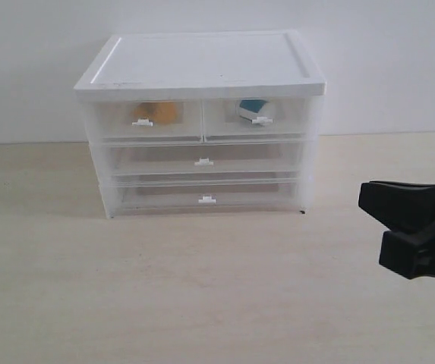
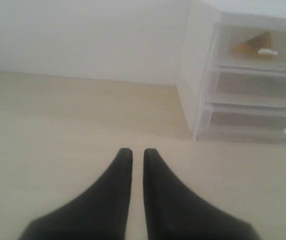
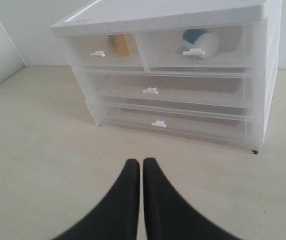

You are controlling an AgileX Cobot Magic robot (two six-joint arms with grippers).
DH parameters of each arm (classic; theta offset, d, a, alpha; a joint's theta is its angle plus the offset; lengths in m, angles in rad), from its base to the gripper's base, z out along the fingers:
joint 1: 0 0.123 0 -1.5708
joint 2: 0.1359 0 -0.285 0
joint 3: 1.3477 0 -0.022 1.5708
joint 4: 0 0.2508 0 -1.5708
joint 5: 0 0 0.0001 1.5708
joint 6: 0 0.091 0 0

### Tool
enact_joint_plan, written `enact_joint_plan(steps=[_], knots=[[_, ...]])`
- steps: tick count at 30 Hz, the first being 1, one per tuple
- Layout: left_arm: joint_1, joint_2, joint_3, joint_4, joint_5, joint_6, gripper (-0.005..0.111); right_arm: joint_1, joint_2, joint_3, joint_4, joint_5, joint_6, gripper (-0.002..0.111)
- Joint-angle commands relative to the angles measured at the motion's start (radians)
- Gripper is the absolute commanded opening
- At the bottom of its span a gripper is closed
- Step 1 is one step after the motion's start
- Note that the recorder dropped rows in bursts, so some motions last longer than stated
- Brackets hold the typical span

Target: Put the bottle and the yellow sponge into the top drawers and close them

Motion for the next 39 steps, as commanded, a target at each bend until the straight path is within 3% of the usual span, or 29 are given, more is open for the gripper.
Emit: enact_joint_plan(steps=[1,12,39], knots=[[0.003,-0.004,0.003,0.022,0.041,0.044,0.008,0.003,-0.007,0.005,-0.003,-0.007,0.003,0.0],[0.068,-0.004,0.003,0.02,0.098,0.022,0.008,0.003,-0.007,0.005,-0.003,-0.007,0.0,0.0],[0.065,-0.004,0.003,0.02,0.089,0.02,0.008,0.003,-0.007,0.005,-0.003,-0.005,0.0,0.0]])
